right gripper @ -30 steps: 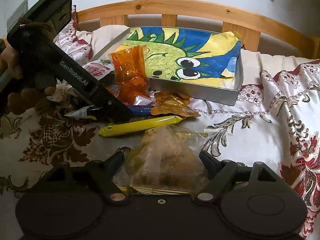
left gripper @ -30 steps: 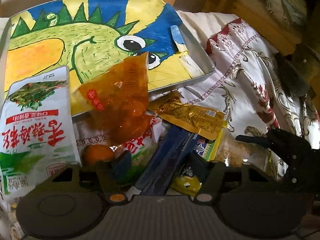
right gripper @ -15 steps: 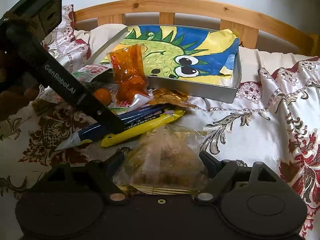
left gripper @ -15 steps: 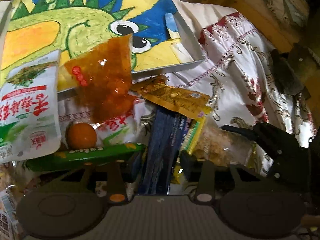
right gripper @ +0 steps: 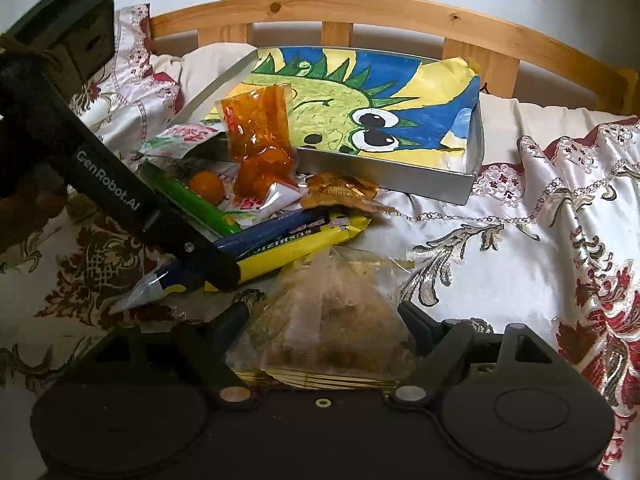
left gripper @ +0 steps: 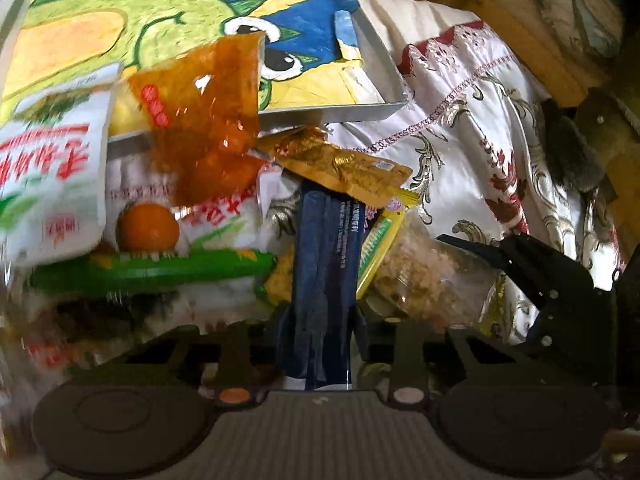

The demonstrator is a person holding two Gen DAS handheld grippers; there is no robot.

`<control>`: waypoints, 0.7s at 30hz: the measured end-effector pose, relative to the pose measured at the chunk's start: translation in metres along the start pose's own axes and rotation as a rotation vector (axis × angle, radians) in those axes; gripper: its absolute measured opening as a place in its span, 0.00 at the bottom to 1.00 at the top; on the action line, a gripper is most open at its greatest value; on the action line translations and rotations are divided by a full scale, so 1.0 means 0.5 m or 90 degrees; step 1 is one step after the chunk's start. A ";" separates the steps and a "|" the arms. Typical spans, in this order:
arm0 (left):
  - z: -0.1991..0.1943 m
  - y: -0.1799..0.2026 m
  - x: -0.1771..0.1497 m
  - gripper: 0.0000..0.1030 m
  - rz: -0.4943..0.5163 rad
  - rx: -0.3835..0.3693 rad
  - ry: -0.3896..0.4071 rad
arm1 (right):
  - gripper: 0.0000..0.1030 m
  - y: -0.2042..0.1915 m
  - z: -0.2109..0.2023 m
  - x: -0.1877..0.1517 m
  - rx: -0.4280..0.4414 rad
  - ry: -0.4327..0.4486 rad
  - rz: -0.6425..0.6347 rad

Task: Organize snacks
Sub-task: 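Grasp the dark blue stick packet with the left tool while the right tool grasps the clear snack bag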

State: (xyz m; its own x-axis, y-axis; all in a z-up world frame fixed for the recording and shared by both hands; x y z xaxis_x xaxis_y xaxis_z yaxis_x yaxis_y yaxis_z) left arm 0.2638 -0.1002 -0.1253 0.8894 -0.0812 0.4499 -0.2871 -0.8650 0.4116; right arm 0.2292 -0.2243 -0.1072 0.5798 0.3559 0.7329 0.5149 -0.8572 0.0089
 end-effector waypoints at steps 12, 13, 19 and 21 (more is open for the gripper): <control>-0.057 0.054 -0.087 0.30 -0.069 0.069 0.114 | 0.71 -0.021 -0.045 -0.009 -0.058 -0.006 -0.087; -0.062 0.056 -0.093 0.30 -0.076 0.068 0.125 | 0.70 -0.024 -0.047 -0.010 -0.063 -0.006 -0.097; -0.098 0.060 -0.108 0.30 -0.092 0.069 0.184 | 0.67 -0.045 -0.063 -0.008 -0.098 0.015 -0.169; -0.104 0.062 -0.110 0.30 -0.094 0.075 0.195 | 0.66 -0.050 -0.070 -0.003 -0.109 0.031 -0.186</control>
Point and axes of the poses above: each gripper's, at about its wrist camera, not at the fingertips, and z roughly the way its jaws point, y to its right, x to its top, the point moved 9 cm from there along z, roughly the way its jaws point, and after that the axes turned 3 degrees about y, right-handed, at the moved point
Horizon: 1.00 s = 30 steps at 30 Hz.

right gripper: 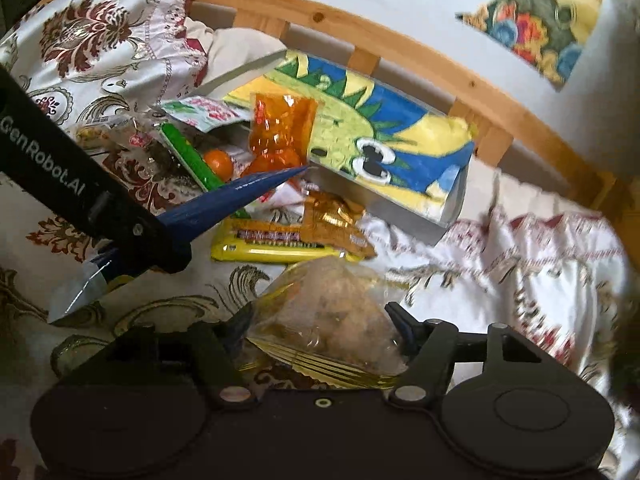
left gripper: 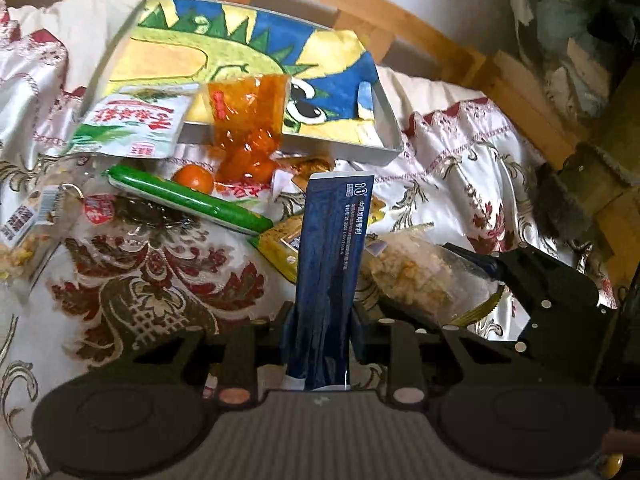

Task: Organize snacks
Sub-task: 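Grasp the dark blue stick packet with the left tool while the right tool grasps the clear snack bag, then carry the blue packet and clear bag into the metal tray with both tools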

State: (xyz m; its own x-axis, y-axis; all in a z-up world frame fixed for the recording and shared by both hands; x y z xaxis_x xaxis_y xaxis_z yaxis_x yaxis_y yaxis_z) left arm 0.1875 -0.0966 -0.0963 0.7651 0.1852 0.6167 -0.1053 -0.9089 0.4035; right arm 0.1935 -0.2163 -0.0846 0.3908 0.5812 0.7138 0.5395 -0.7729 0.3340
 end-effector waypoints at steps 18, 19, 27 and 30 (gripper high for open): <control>-0.022 0.013 0.016 0.30 0.000 0.012 0.056 | 0.50 -0.001 -0.025 0.024 -0.032 0.045 -0.034; -0.022 0.012 0.018 0.30 -0.002 0.012 0.058 | 0.50 -0.001 -0.026 0.027 -0.036 0.052 -0.037; -0.018 0.013 0.084 0.30 -0.002 0.029 0.080 | 0.50 0.016 -0.040 0.073 -0.080 0.138 -0.053; -0.013 0.017 0.129 0.30 0.017 0.038 0.097 | 0.50 0.029 -0.033 0.101 -0.098 0.180 -0.058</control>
Point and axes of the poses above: each gripper's, at about its wrist camera, not at the fingertips, and z roughly the way its jaws point, y to its right, x to its top, the point moved 9 cm from there along z, roughly the way its jaws point, and after that the axes turned 3 degrees about y, right-handed, at the moved point
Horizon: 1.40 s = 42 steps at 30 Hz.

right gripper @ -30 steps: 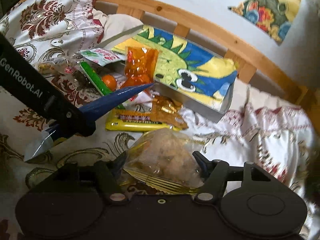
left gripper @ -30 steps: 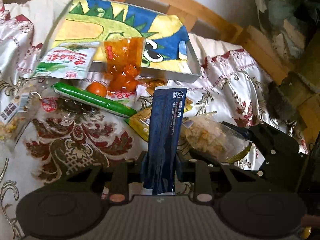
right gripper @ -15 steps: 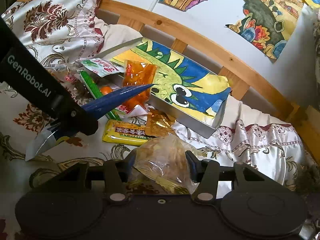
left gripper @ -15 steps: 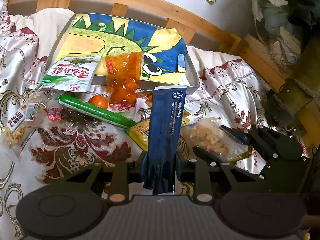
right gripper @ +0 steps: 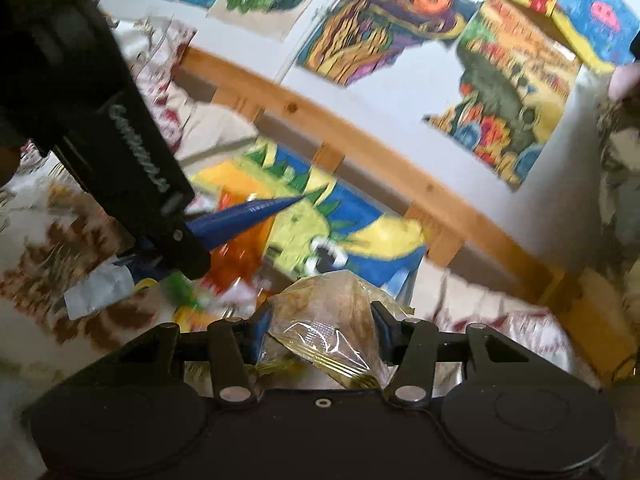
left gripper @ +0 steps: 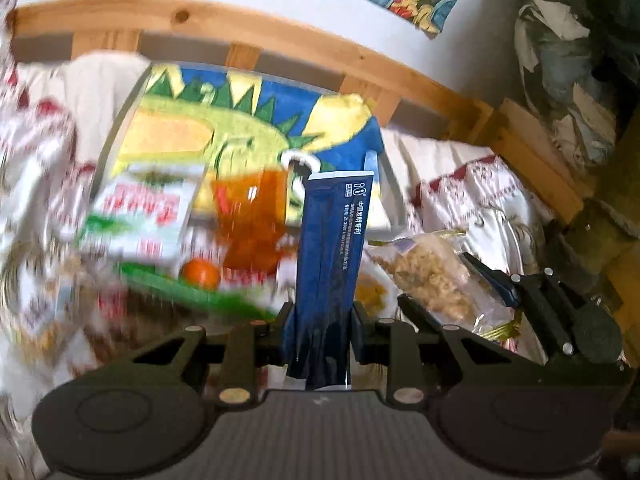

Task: Organize snacks
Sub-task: 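Carry the blue packet and clear bag into the metal tray with both tools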

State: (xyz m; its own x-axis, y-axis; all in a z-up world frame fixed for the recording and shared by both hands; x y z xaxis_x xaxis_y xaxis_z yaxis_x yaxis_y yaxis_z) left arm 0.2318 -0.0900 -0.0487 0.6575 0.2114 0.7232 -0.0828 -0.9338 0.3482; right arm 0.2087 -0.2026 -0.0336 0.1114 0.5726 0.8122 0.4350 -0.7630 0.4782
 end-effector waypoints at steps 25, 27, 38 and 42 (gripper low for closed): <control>0.299 -0.049 0.289 0.30 -0.063 0.102 0.048 | 0.51 0.137 0.333 0.007 -0.027 0.046 0.119; 0.323 -0.051 0.287 0.30 -0.066 0.107 0.039 | 0.51 0.138 0.345 0.000 -0.024 0.038 0.126; 0.373 -0.074 0.254 0.30 -0.071 0.134 0.007 | 0.55 0.138 0.382 -0.029 -0.021 0.012 0.146; 0.375 -0.076 0.251 0.31 -0.070 0.139 -0.001 | 0.60 0.132 0.387 -0.030 -0.016 0.009 0.140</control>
Point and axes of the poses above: each gripper's, at about its wrist camera, not at the fingertips, and z roughly the way its jaws point, y to its right, x to its top, the point moved 9 cm from there along z, roughly the way its jaws point, and after that the axes turned 3 degrees about y, right-handed, at the moved point
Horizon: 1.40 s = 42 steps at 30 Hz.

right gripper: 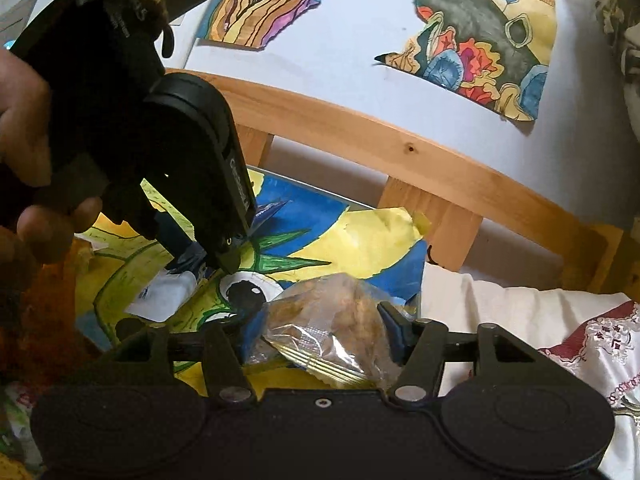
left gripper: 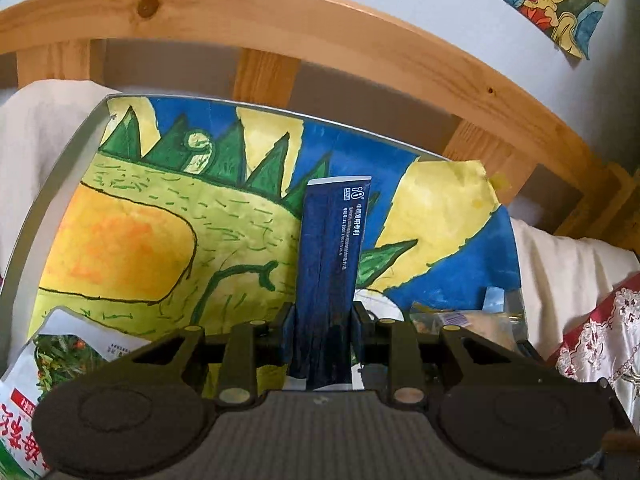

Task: Organize snacks
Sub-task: 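Carry the blue packet and clear bag into the metal tray with both tools, then open both tools and lift them away from the tray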

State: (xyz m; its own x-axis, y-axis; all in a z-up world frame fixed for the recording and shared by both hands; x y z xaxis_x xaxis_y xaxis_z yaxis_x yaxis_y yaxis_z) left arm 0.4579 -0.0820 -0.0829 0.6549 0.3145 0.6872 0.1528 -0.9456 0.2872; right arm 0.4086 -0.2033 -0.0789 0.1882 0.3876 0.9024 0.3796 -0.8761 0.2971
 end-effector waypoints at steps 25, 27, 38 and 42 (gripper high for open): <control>-0.203 -0.033 0.039 0.96 0.000 -0.019 0.146 | 0.90 0.037 -0.121 0.085 -0.005 0.058 0.107; -0.232 -0.044 0.035 0.98 0.000 -0.013 0.160 | 0.92 0.039 -0.141 0.095 -0.006 0.064 0.122; -0.365 -0.098 -0.010 0.99 0.007 0.004 0.203 | 0.99 0.021 -0.257 0.151 -0.017 0.105 0.136; -0.404 -0.121 -0.038 0.99 -0.014 0.010 0.212 | 0.99 0.009 -0.301 0.160 -0.013 0.112 0.143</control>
State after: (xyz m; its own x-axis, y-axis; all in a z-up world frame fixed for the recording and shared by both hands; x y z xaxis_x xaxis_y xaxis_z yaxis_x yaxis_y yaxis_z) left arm 0.2867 -0.0138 0.0215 0.3734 0.3429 0.8620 0.1770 -0.9384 0.2966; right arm 0.2891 -0.2194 0.0416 0.1057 0.1286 0.9860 0.3272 -0.9409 0.0877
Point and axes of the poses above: each gripper's, at about its wrist camera, not at the fingertips, and z roughly the way its jaws point, y to its right, x to its top, the point moved 9 cm from there along z, roughly the way its jaws point, and after that the axes turned 3 degrees about y, right-handed, at the moved point
